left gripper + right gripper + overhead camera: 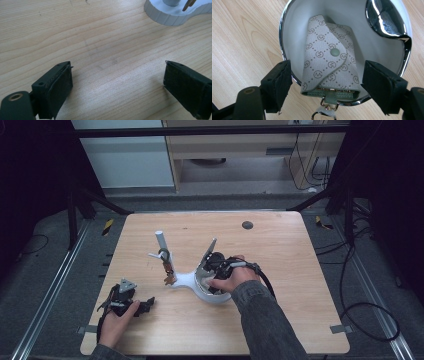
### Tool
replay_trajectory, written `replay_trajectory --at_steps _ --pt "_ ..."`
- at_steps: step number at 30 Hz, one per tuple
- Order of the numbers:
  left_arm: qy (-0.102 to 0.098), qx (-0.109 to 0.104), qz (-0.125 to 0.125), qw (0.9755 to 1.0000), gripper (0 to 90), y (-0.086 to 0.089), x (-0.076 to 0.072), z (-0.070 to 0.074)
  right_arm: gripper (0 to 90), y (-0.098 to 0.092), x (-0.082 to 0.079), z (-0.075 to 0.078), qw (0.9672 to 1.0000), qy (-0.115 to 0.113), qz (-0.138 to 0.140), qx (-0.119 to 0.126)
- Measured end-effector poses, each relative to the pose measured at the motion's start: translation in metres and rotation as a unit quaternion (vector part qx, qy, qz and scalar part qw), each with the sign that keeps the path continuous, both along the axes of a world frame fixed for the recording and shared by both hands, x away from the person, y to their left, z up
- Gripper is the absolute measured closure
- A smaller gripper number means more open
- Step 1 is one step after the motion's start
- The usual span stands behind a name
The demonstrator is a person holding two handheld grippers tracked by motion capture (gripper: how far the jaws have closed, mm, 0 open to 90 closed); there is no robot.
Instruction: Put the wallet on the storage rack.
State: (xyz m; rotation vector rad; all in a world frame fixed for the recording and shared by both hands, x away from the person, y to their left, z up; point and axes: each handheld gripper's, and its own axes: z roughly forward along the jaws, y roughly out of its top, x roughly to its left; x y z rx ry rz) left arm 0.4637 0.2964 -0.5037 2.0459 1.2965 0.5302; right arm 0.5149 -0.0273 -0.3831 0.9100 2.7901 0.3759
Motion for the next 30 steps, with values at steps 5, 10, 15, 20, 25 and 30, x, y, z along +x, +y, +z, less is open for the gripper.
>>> replay_trajectory --at_steps 5,10,15,20,25,30 --pt "-0.001 0.000 0.000 1.0000 7.8 0.000 0.000 0.000 23.3 -0.001 -0.002 0.001 0.9999 -0.005 -0.003 0.013" --pt "-0.001 0.001 0.000 1.0000 7.7 -0.001 0.000 0.000 22.8 -0.005 -0.006 0.004 0.9998 -0.011 -0.001 0.016" --pt "0.000 0.003 -0.001 1.0000 7.6 -0.001 0.000 0.000 22.9 -0.010 -0.009 0.009 0.9996 -0.016 -0.003 0.022" --pt "-0.001 0.003 -0.001 1.0000 7.5 -0.001 0.000 0.000 23.0 -0.015 -0.013 0.012 0.9994 -0.018 -0.005 0.029" --pt "-0.001 0.005 -0.003 1.0000 7.1 -0.001 0.000 -0.001 23.1 -0.020 -0.016 0.015 0.9991 -0.019 -0.006 0.037" --pt "-0.002 0.005 -0.003 1.0000 6.7 -0.001 0.000 -0.001 23.2 -0.024 -0.019 0.017 0.9988 -0.022 -0.006 0.042"
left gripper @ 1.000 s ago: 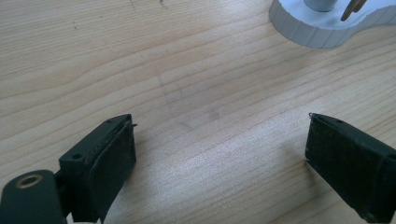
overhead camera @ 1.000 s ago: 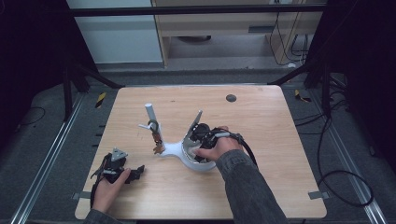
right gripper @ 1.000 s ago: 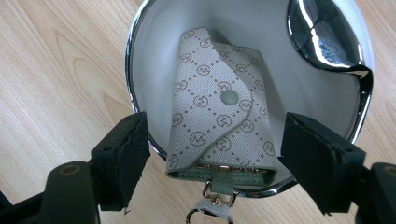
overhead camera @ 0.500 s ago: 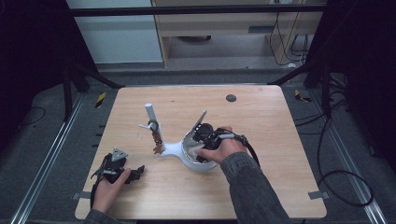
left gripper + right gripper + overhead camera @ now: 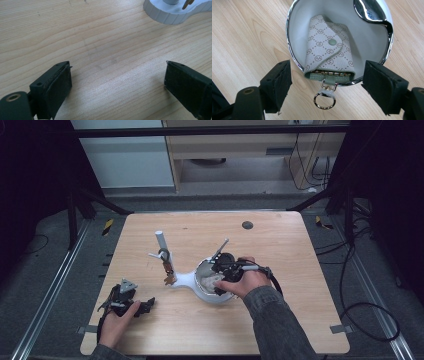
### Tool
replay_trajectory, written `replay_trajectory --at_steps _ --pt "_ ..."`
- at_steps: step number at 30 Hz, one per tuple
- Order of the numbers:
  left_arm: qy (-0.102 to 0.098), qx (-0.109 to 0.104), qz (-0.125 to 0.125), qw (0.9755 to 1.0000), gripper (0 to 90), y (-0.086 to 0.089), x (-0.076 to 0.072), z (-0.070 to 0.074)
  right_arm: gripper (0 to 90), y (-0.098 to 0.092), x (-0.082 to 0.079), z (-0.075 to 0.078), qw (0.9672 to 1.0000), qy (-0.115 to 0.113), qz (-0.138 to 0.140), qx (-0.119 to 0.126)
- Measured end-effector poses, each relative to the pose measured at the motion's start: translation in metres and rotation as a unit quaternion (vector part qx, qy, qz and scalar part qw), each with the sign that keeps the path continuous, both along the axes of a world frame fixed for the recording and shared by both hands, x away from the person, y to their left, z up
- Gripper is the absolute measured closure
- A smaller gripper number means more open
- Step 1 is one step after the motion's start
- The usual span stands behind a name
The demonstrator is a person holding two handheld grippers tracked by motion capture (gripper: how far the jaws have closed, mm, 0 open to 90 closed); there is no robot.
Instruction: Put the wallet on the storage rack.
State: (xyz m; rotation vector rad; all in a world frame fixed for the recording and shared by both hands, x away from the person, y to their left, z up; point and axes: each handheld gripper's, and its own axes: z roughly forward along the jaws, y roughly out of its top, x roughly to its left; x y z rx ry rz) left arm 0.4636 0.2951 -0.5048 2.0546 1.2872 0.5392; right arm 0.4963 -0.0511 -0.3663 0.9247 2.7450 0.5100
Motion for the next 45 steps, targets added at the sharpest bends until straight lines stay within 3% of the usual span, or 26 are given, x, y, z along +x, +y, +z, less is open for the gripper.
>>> replay_trajectory --at_steps 22,45 --pt "-0.006 0.005 -0.010 0.9999 2.7 -0.002 -0.001 -0.003 21.8 -0.023 -0.009 0.007 0.9994 -0.006 -0.022 0.027" --pt "-0.007 0.002 -0.014 0.9999 0.2 -0.002 0.001 -0.004 14.5 -0.059 -0.006 0.015 0.9956 -0.040 -0.060 0.060"
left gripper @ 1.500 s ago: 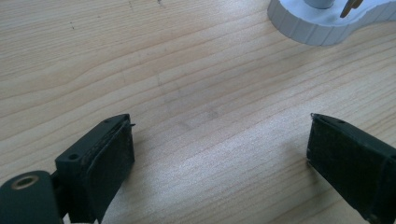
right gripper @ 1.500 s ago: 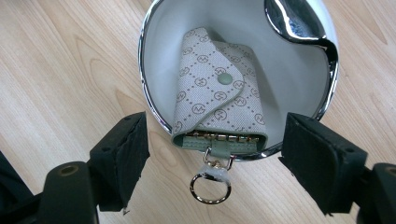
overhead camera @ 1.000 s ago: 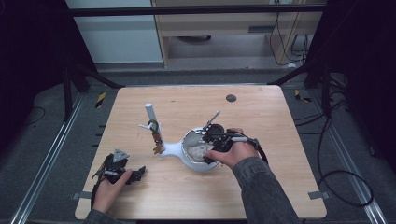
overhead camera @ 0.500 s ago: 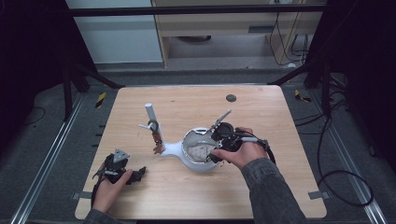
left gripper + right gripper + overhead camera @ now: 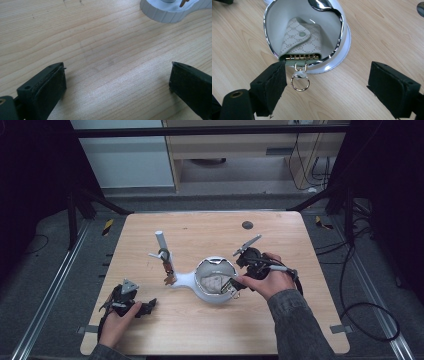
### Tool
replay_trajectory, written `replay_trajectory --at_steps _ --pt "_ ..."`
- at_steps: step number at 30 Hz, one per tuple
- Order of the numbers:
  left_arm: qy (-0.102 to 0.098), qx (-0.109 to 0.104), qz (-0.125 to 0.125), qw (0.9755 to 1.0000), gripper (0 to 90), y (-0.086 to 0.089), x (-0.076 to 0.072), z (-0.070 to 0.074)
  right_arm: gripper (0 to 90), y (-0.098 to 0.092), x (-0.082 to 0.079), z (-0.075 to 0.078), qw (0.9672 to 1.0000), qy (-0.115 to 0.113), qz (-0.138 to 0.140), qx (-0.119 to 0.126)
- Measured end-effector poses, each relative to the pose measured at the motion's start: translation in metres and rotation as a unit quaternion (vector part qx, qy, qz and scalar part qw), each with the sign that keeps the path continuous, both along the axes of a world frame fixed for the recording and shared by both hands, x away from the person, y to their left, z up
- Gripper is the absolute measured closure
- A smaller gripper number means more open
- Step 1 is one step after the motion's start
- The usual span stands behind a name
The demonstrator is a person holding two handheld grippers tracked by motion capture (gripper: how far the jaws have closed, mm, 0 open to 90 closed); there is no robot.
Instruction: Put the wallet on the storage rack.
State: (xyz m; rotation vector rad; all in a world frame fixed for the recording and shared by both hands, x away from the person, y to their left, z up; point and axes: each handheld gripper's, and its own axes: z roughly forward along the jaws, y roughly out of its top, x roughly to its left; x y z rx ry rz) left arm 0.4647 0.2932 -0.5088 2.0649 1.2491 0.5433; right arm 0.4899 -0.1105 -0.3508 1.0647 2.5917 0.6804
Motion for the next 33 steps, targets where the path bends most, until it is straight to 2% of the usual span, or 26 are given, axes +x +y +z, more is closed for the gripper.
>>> replay_trajectory --at_steps 2,11,17,27,33 --pt "0.001 0.002 -0.001 1.0000 0.0 0.000 0.000 0.000 13.3 -0.004 0.000 -0.001 1.0000 -0.004 -0.001 0.007" --pt "0.002 0.004 -0.007 1.0000 0.0 0.000 0.003 0.000 8.5 -0.021 0.010 -0.008 0.9998 -0.019 -0.007 0.009" --pt "0.002 0.004 -0.007 1.0000 0.0 0.000 0.004 0.000 6.8 -0.033 0.016 -0.013 0.9986 -0.040 -0.027 0.023" --pt "0.002 0.004 -0.007 1.0000 0.0 0.000 0.003 0.000 6.4 -0.047 0.018 -0.024 0.9960 -0.057 -0.058 0.037" --pt "0.002 0.004 -0.007 1.0000 0.0 0.000 0.003 0.000 6.5 -0.057 0.021 -0.032 0.9949 -0.055 -0.074 0.041"
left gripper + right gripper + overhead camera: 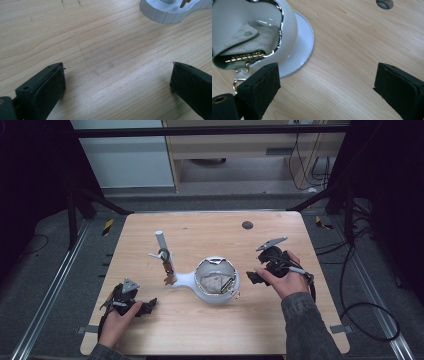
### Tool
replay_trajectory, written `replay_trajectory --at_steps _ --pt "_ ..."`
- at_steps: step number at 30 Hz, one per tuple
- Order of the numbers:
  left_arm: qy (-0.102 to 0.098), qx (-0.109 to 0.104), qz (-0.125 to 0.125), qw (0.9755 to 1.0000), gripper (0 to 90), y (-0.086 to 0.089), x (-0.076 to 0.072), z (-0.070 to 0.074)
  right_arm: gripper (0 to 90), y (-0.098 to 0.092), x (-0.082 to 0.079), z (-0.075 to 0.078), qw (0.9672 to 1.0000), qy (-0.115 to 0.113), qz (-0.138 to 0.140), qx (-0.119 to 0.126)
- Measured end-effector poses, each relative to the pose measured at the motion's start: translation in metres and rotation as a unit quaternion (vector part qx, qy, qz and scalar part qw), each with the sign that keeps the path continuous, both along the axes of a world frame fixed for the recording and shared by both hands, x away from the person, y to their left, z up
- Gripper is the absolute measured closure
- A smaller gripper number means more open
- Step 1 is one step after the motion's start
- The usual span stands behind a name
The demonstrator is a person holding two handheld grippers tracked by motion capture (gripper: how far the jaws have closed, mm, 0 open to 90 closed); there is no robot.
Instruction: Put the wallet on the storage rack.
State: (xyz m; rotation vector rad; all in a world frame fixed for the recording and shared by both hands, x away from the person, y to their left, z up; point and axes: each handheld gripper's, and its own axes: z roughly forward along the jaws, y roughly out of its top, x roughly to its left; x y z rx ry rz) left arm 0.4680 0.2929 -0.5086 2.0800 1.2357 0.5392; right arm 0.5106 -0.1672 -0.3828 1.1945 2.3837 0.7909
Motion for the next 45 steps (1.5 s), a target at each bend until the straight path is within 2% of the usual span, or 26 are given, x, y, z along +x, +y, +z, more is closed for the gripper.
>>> replay_trajectory --at_steps 12,23,29,40,45 --pt "0.000 0.000 0.000 1.0000 0.0 0.000 0.000 0.000 7.6 -0.019 0.005 -0.021 0.9991 -0.001 -0.042 0.006" --pt "0.000 0.000 0.001 1.0000 0.0 -0.001 0.000 0.000 7.4 -0.034 -0.004 -0.032 0.9985 -0.016 -0.052 0.010" --pt "0.000 0.000 0.001 1.0000 0.0 -0.001 0.000 0.000 7.0 -0.041 -0.008 -0.043 0.9977 -0.022 -0.064 0.008" --pt "-0.001 -0.001 0.002 1.0000 0.0 -0.001 0.000 0.000 6.9 -0.051 -0.010 -0.064 0.9966 -0.021 -0.078 0.014" --pt "-0.001 -0.001 0.002 1.0000 0.0 -0.001 0.000 0.000 6.9 -0.058 -0.010 -0.075 0.9951 -0.018 -0.094 0.021"
